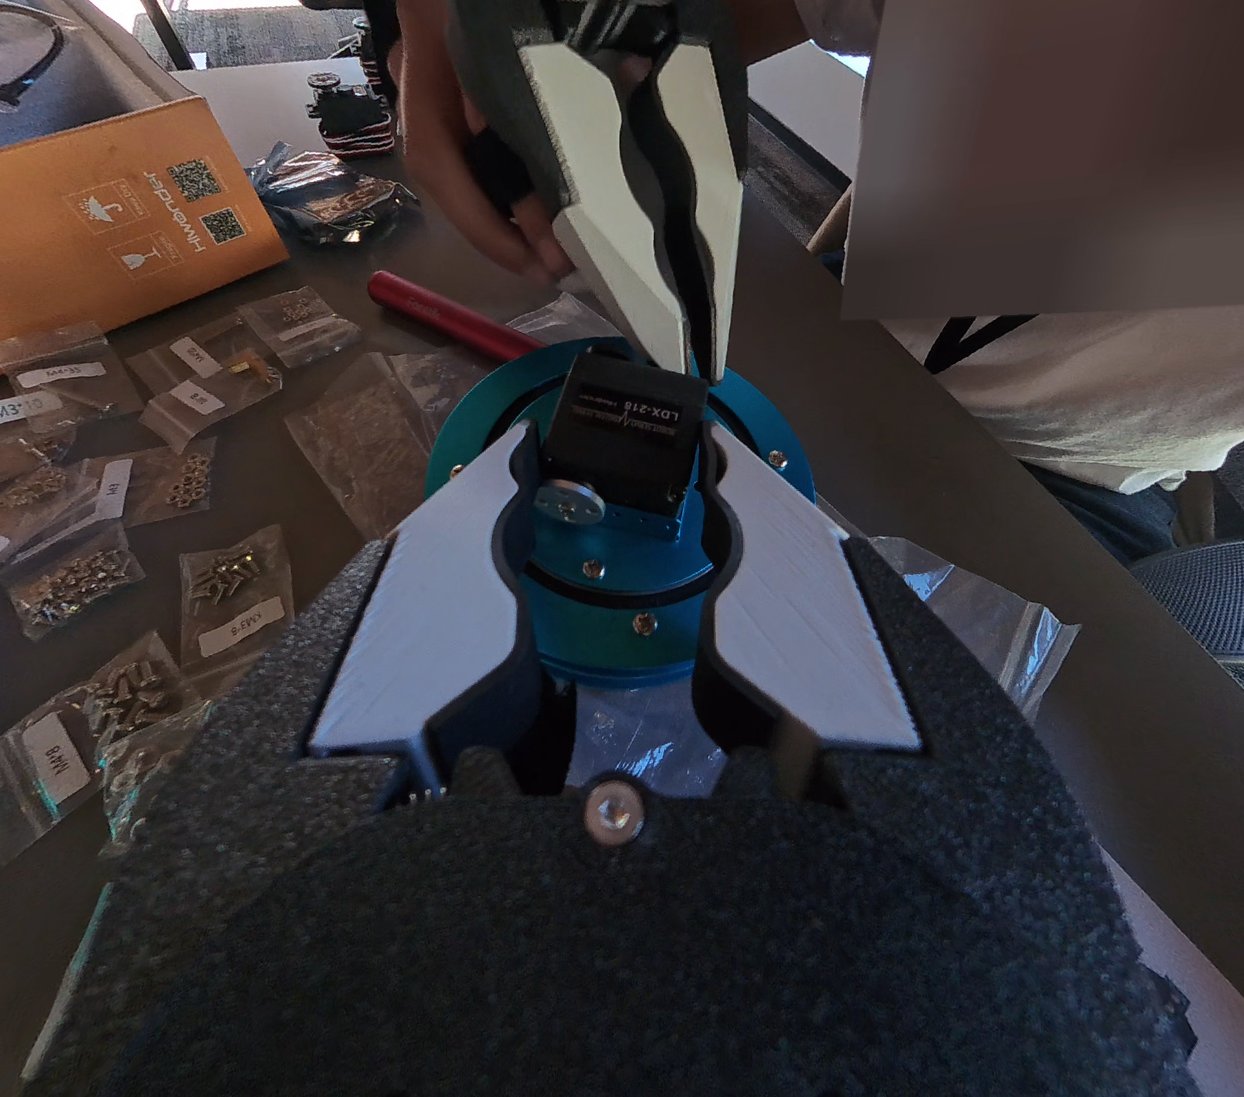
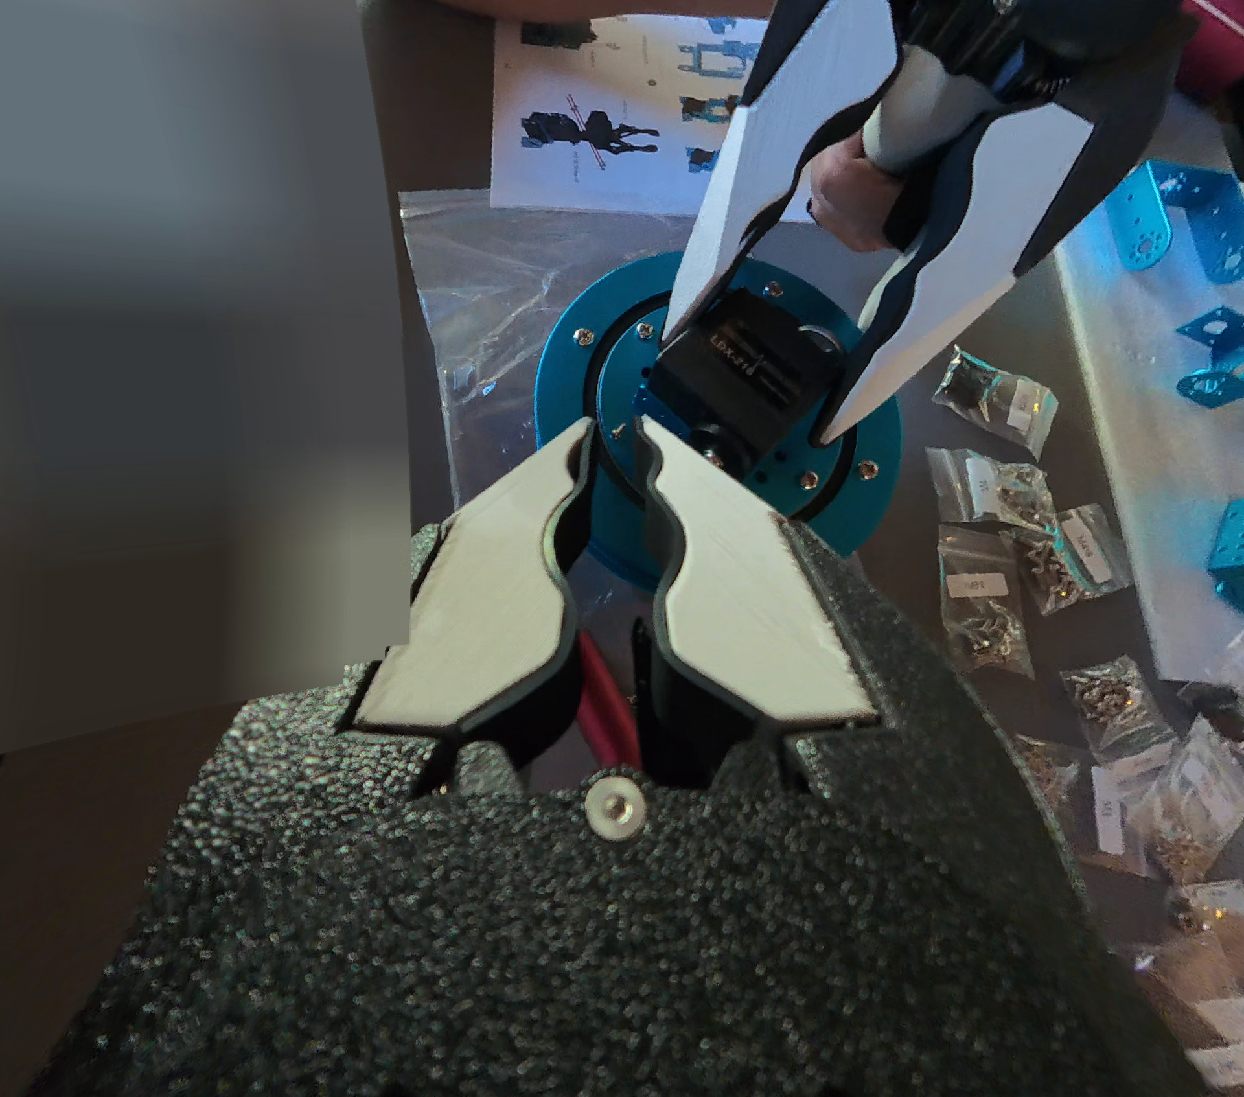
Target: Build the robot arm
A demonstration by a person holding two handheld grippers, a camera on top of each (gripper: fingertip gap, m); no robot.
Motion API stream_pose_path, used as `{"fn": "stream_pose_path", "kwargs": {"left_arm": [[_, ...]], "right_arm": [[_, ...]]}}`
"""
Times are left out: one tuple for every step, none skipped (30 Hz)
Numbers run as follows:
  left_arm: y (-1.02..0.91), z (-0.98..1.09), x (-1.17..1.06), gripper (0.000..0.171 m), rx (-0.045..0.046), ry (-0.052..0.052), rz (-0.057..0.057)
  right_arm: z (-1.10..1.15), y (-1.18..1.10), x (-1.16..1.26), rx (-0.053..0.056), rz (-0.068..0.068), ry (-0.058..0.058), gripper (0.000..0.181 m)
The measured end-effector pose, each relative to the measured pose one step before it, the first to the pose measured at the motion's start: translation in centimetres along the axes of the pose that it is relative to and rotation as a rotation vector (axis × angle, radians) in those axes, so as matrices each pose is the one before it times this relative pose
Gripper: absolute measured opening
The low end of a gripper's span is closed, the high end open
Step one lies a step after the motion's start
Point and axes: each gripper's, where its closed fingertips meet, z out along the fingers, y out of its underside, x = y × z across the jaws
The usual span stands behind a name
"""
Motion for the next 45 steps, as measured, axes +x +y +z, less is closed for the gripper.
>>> {"fn": "stream_pose_path", "kwargs": {"left_arm": [[0.002, -0.001, 0.002, 0.047, -0.00004, -0.0007, -0.0002], [0.002, -0.001, 0.009, 0.047, -0.00004, -0.0002, -0.0002], [0.003, 0.005, 0.011, 0.047, -0.00043, 0.0001, 0.0003], [-0.002, -0.007, -0.005, 0.047, -0.00058, 0.0, -0.0005], [0.007, 0.004, 0.002, 0.047, -0.00088, 0.0003, -0.0009], [0.003, -0.01, 0.006, 0.047, -0.00087, 0.0003, -0.0002], [0.006, -0.003, 0.011, 0.047, -0.00037, 0.0001, -0.0001], [0.003, -0.002, 0.014, 0.047, -0.00015, 0.0001, -0.0004], [0.006, -0.01, 0.002, 0.047, -0.00012, 0.0, -0.0004], [0.001, -0.008, 0.0, 0.047, 0.00019, 0.0, -0.0001], [-0.002, 0.001, -0.005, 0.047, 0.00006, 0.0002, -0.0003], [0.008, -0.004, 0.003, 0.047, -0.00057, 0.0001, -0.0002], [0.002, 0.006, -0.006, 0.047, -0.00053, 0.0001, -0.0002], [-0.006, -0.006, 0.005, 0.047, -0.00025, 0.0002, -0.0002], [0.003, -0.002, 0.0, 0.047, -0.00024, -0.0001, -0.0002], [0.005, 0.004, 0.004, 0.047, -0.00055, -0.0003, 0.0003], [0.005, -0.01, -0.003, 0.047, -0.00007, -0.0003, -0.0003], [0.005, -0.017, -0.009, 0.047, 0.00021, -0.0005, -0.0002], [-0.001, -0.007, 0.0, 0.047, 0.00032, 0.0, -0.0003], [0.0, 0.0, 0.004, 0.047, 0.00003, 0.0002, -0.0002], [-0.004, 0.001, 0.004, 0.047, -0.00066, 0.0001, -0.0002], [0.011, -0.005, 0.003, 0.047, -0.00076, 0.0001, -0.0002], [-0.005, -0.006, 0.011, 0.047, -0.0002, 0.0003, 0.0004], [0.001, -0.008, 0.012, 0.047, 0.00029, 0.0006, 0.0006], [0.005, -0.01, 0.013, 0.047, 0.00002, 0.0004, 0.0002], [-0.005, -0.006, 0.014, 0.047, -0.00023, 0.0002, -0.0001], [-0.001, -0.007, 0.018, 0.047, 0.0004, 0.0009, 0.0004], [-0.009, 0.004, 0.013, 0.047, 0.00069, 0.0004, 0.0004], [0.0, 0.0, -0.009, 0.047, -0.00007, 0.0, -0.0003], [0.003, -0.009, -0.001, 0.047, 0.00005, -0.0001, -0.0002], [-0.005, 0.003, -0.016, 0.047, 0.00025, -0.0005, -0.0001], [0.006, -0.002, -0.003, 0.047, 0.00041, 0.0001, -0.0011], [0.003, -0.001, 0.007, 0.047, -0.00018, 0.0002, -0.0006], [0.002, 0.006, 0.002, 0.047, -0.00043, 0.0, 0.0], [-0.006, 0.002, 0.01, 0.047, -0.00047, 0.0006, 0.0], [0.003, 0.006, 0.017, 0.047, -0.00039, 0.0007, 0.0006], [0.006, -0.003, 0.014, 0.047, -0.00032, 0.0003, 0.0], [0.003, -0.002, 0.006, 0.047, -0.00022, 0.0003, -0.0003], [-0.001, 0.0, 0.005, 0.047, 0.00006, 0.0004, 0.0002], [0.001, -0.008, 0.008, 0.047, 0.00018, 0.0007, 0.0001], [-0.003, -0.006, 0.003, 0.047, 0.00038, 0.0011, 0.0002], [0.001, -0.006, 0.009, 0.047, 0.00103, 0.0015, -0.0002], [-0.006, -0.003, 0.008, 0.047, 0.00143, 0.0016, -0.0012], [-0.016, -0.006, 0.007, 0.047, 0.00155, 0.0014, -0.0012], [0.003, -0.015, 0.001, 0.047, 0.00118, 0.0009, -0.0003]], "right_arm": [[0.084, 0.065, 0.101, -0.0041, 0.0172, 0.0054, 0.008], [0.065, 0.113, 0.077, -0.0045, 0.012, 0.0045, 0.009], [-0.013, 0.114, 0.223, -0.0045, 0.01, 0.0124, 0.006], [-0.058, 0.045, 0.113, 0.0004, 0.0082, 0.003, 0.006], [-0.039, 0.027, 0.102, 0.0001, 0.0142, -0.0006, 0.006], [0.003, 0.003, -0.009, 0.0014, 0.0134, -0.0085, 0.006], [0.031, -0.028, -0.258, 0.004, 0.01, -0.0222, 0.008], [0.023, 0.084, 0.004, -0.0039, 0.0067, -0.0052, 0.008], [-0.024, 0.06, 0.062, -0.0031, -0.0006, 0.0004, 0.008], [-0.044, -0.057, -0.09, 0.0051, 0.003, -0.0084, 0.008], [-0.042, -0.157, -0.139, 0.0105, 0.0098, -0.0123, 0.008], [0.012, -0.13, -0.115, 0.0081, 0.008, -0.0092, 0.007], [0.057, -0.026, -0.067, 0.0008, 0.0004, -0.0045, 0.006], [0.115, 0.119, 0.081, -0.0081, -0.0064, 0.0071, 0.006], [0.115, 0.158, 0.079, -0.0101, -0.0098, 0.0069, 0.006], [0.057, -0.037, -0.088, 0.002, -0.0017, -0.0056, 0.005], [0.04, 0.001, -0.024, -0.0008, 0.0036, -0.003, 0.005], [-0.006, -0.006, -0.003, -0.0003, 0.001, -0.0007, 0.005], [0.002, 0.012, -0.034, -0.0001, -0.002, -0.0014, 0.004], [-0.002, 0.001, -0.044, 0.0001, -0.0011, -0.0017, 0.003], [0.007, 0.005, -0.048, 0.0003, 0.0003, -0.0023, 0.003], [0.022, -0.015, -0.079, 0.0012, -0.0007, -0.0039, 0.001], [0.013, -0.017, -0.025, 0.0007, -0.0017, -0.0005, 0.001], [0.017, -0.01, -0.018, 0.0011, -0.0033, -0.0014, 0.0], [0.005, -0.003, -0.01, 0.0014, -0.0022, -0.0019, 0.0], [0.004, 0.002, -0.009, 0.0009, 0.0002, -0.0027, 0.0], [-0.003, -0.004, -0.036, 0.0008, 0.0011, -0.0041, 0.0], [-0.005, -0.007, -0.012, 0.0013, -0.0002, -0.0027, 0.0], [-0.002, -0.006, -0.005, 0.001, -0.0043, -0.0001, 0.0], [-0.001, -0.009, -0.016, 0.0011, -0.0077, 0.001, 0.0], [-0.001, -0.018, -0.006, 0.0006, -0.0049, 0.0007, 0.0], [-0.009, -0.023, -0.01, 0.0005, -0.002, -0.0018, 0.0], [-0.011, -0.024, 0.008, 0.0023, -0.0017, -0.0015, 0.0], [-0.054, -0.095, 0.059, 0.0071, -0.002, 0.0024, 0.0], [-0.078, -0.126, 0.019, 0.0069, -0.001, -0.001, 0.0], [-0.102, -0.183, -0.024, 0.0098, 0.0021, -0.0048, 0.0], [-0.096, -0.126, -0.051, 0.0054, 0.0033, -0.0068, 0.0], [-0.082, -0.136, 0.008, 0.0067, -0.0027, 0.0001, 0.0], [-0.069, -0.132, 0.03, 0.0078, -0.0047, 0.0011, 0.0], [-0.01, -0.081, -0.049, 0.007, -0.0049, -0.0054, 0.0], [0.01, -0.095, 0.04, 0.0095, -0.012, 0.0, 0.0], [0.024, -0.118, 0.169, 0.0142, -0.0187, 0.0092, 0.0], [0.076, 0.008, 0.234, 0.0049, -0.0129, 0.011, 0.0], [0.079, -0.028, 0.088, 0.0058, -0.0131, 0.0037, 0.0], [0.056, -0.06, -0.048, 0.0065, -0.0118, -0.002, 0.0]]}}
